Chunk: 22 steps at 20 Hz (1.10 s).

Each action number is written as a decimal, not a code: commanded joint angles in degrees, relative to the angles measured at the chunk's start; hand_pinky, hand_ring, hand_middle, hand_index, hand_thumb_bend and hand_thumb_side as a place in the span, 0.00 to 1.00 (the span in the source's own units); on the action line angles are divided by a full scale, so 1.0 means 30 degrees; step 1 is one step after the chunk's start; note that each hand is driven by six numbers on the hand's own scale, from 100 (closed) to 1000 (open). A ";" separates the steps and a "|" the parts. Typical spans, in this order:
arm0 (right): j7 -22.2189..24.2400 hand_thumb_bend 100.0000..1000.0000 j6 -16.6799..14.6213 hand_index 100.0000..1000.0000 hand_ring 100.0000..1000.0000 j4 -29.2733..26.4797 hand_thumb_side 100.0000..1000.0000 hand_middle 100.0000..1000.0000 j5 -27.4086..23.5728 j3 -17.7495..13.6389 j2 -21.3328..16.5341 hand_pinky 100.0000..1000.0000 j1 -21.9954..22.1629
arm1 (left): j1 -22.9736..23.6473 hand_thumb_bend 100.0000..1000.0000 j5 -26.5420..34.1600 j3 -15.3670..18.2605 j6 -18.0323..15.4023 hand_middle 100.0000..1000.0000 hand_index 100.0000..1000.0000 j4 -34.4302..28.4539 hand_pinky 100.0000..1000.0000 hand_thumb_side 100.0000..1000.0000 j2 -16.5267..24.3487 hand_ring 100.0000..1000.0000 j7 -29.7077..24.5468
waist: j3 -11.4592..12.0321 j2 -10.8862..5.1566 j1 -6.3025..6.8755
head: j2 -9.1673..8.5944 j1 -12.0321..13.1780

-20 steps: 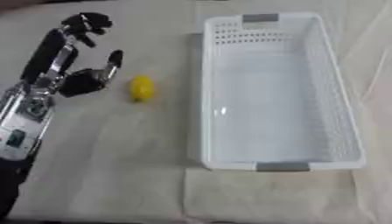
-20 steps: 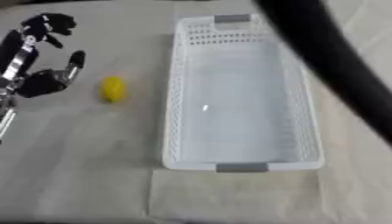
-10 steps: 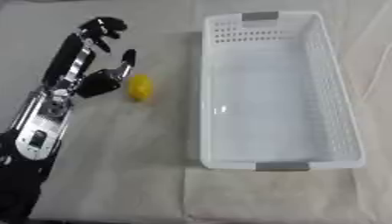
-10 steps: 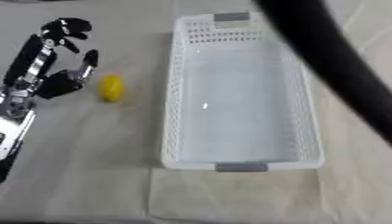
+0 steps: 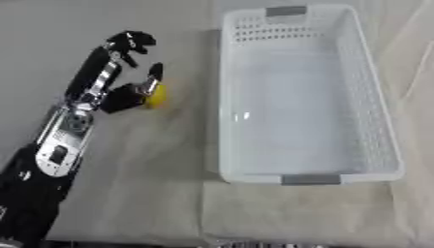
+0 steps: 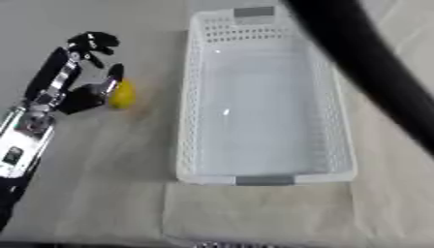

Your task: Pick up objects on the table and place them in the box.

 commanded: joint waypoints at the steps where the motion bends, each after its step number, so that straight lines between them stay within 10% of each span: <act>1: -0.0085 0.00 -0.0008 0.69 0.58 0.0281 0.93 0.64 0.0068 0.0003 -0.0126 0.46 0.0107 | -0.0261 0.00 -0.0037 -0.0291 -0.0173 0.77 0.81 0.0156 0.48 0.74 0.0436 0.70 -0.0268 | -0.0027 -0.0129 -0.0018 | 0.0005 0.0173; 22: -0.0240 0.00 0.0179 0.69 0.58 -0.0318 0.93 0.64 0.0760 -0.0166 -0.0341 0.46 -0.0154 | -0.0330 0.00 -0.0269 -0.1539 -0.0776 0.77 0.81 0.1518 0.50 0.76 0.1392 0.70 -0.1010 | -0.0574 0.0248 0.0331 | -0.0023 0.0246</act>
